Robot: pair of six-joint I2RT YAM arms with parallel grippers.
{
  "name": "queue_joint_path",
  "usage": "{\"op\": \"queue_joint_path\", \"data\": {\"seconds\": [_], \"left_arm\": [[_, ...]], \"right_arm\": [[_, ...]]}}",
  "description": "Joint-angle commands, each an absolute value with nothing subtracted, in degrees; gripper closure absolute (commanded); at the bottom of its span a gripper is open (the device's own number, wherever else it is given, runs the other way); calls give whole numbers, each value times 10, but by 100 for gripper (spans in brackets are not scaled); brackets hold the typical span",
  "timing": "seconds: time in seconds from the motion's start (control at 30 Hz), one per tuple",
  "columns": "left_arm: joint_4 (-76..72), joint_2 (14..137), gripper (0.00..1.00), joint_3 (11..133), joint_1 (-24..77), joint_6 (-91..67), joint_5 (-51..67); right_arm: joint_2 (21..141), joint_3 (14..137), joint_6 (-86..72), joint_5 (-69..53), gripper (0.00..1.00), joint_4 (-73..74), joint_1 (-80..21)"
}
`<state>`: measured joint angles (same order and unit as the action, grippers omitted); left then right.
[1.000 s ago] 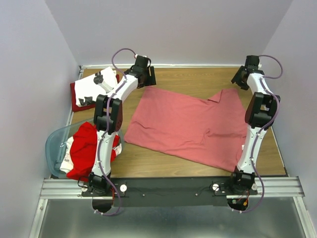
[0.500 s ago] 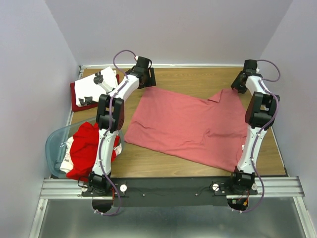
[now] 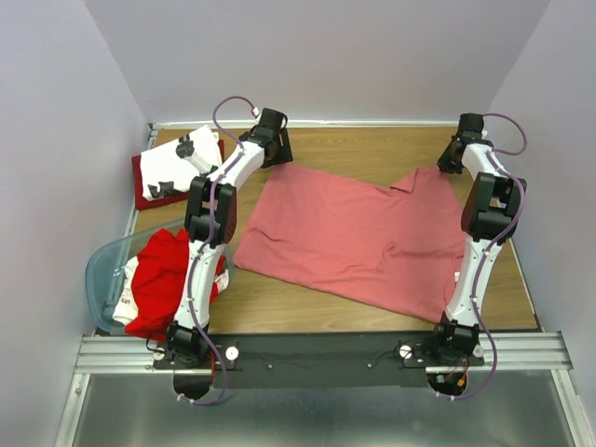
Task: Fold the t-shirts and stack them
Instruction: Fold the tshirt
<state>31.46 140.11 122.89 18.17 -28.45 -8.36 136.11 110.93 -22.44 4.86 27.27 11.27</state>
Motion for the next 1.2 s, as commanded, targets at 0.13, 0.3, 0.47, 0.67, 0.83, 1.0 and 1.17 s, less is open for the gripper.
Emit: {"op": "queue_joint_path", "data": {"seconds": [0.13,0.3,0.47,0.67,0.83,1.0,1.17], "left_arm": [[310,1445,23,1291,180,-315,-147],[301,1458,27,1309,180,-312,-156],[302,1471,33,1308,181,-303,-146],[306,1476,36,1300,190,-292,-150],[305,1477,52,1290,190,-291,-150],[302,1483,83,1295,191,-287,-134],[303,1481,100,1290,191,-282,-122]], "right_arm": [[1351,1078,-220,20,91,294,113],[1345,1068,-217,16,91,294,112],[1341,1064,-215,16,91,294,112],[1338,1061,-220,12,91,294,113],[1336,1062,-220,8,91,294,113],[1327,1056,-221,6,94,294,112],[1307,1052,-221,4,100,294,113]]}}
